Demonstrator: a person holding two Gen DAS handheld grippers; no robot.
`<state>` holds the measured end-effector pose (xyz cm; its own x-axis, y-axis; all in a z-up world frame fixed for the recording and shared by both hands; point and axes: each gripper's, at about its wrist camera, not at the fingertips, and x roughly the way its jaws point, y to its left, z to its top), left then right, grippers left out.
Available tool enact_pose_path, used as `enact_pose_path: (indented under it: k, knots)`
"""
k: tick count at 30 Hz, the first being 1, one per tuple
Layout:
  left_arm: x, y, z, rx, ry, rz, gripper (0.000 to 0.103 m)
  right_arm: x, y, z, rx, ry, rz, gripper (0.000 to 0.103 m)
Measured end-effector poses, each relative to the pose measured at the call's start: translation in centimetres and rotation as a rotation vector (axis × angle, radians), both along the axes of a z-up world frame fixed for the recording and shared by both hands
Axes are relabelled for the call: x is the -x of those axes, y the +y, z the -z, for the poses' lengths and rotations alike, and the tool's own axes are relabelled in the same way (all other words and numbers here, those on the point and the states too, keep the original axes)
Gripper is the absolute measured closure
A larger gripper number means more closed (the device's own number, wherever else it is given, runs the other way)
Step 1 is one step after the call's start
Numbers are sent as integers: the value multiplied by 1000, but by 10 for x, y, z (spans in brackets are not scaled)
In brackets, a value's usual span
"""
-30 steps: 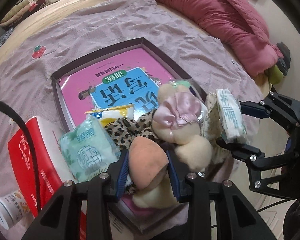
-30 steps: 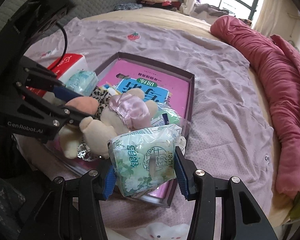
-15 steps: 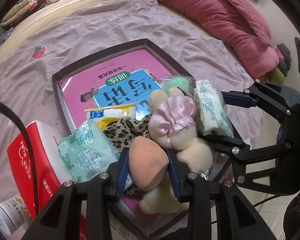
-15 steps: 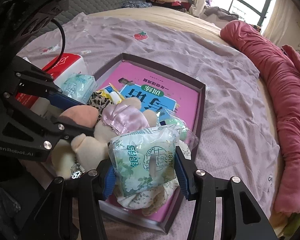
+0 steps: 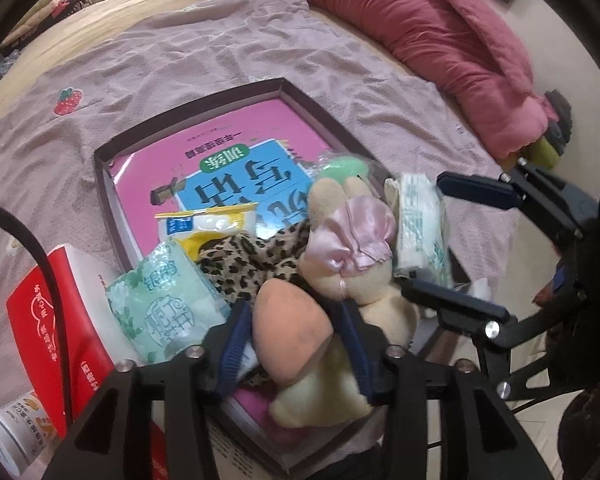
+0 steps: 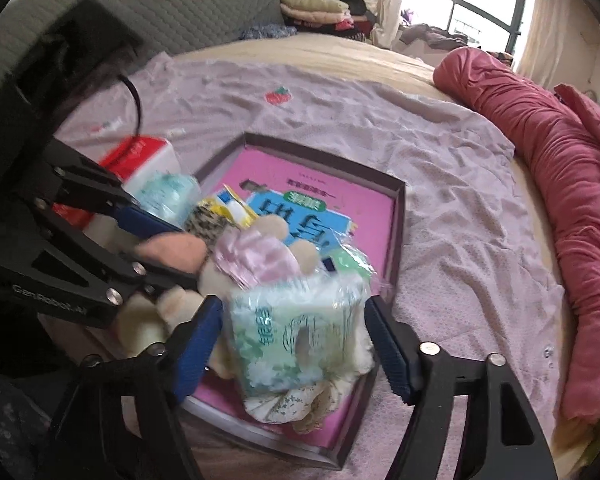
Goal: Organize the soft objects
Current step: 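Lower the sponge and tissue pack into the tray and open both tools, then withdraw both open tools up and away from the tray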
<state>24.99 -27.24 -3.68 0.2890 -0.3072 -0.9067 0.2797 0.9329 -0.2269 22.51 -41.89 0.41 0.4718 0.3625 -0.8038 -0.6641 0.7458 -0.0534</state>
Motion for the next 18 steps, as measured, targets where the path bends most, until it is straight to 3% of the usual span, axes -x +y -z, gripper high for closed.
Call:
enact_pose_path:
  k: [5, 13, 18]
  knots:
    - [6, 1, -10, 48, -11, 18, 37, 11, -1, -5, 1, -10, 2, 28]
    - [21, 4, -33, 61, -63, 29, 29, 40, -7, -35, -33, -80, 58, 28]
    - [42, 11, -59, 23, -133, -1, 28, 68, -1, -58, -8, -112, 175, 28]
